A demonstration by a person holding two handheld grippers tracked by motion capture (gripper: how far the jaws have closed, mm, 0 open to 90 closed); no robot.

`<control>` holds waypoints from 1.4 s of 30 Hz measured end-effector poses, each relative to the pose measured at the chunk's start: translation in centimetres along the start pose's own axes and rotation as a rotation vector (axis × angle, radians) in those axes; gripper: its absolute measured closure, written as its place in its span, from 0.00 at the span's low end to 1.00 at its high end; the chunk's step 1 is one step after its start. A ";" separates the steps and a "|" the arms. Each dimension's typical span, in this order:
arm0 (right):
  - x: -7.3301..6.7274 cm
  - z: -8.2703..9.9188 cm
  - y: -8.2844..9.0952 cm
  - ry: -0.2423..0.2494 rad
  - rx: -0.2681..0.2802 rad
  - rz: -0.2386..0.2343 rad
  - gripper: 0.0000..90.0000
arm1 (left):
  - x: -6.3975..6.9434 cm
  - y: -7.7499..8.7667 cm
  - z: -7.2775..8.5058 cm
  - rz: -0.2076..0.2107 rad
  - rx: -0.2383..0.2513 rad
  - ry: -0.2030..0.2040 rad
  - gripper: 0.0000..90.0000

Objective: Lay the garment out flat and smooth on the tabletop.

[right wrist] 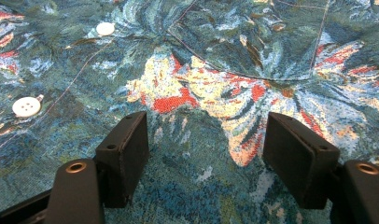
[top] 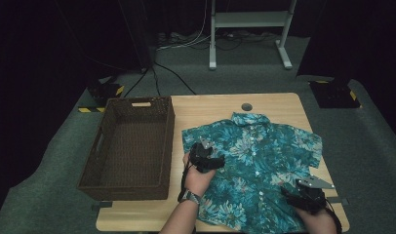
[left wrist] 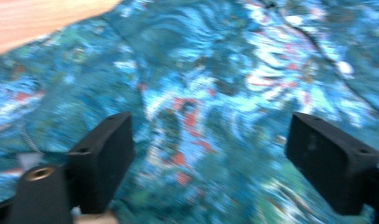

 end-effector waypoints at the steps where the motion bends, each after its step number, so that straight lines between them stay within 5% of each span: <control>1: 0.0 0.0 0.0 -0.001 0.000 0.000 0.34 | 0.3 0.1 0.4 0.014 -0.020 -0.007 0.09; 5: 0.0 0.0 0.0 -0.001 0.000 0.000 0.34 | 0.8 0.5 1.5 0.014 -0.052 -0.042 0.00; 10: 0.0 0.0 0.0 -0.001 0.000 0.000 0.34 | 1.0 1.0 2.5 0.005 -0.064 -0.055 0.00; 17: 0.0 0.0 0.0 -0.003 -0.001 0.000 0.34 | 1.3 1.8 5.5 -0.033 -0.122 -0.132 0.00; 42: 0.0 0.0 0.0 -0.003 0.000 0.001 0.34 | 2.3 4.0 8.2 -0.029 -0.074 -0.130 0.01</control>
Point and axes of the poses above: each handheld gripper's, and its own axes: y roughly backward along the jaws, z roughly out of its underside, x roughly to its right, the point moved 8 cm from there along -y, roughly forward along the jaws, and after that the axes turned 1 degree about y, right-handed, at the moved point
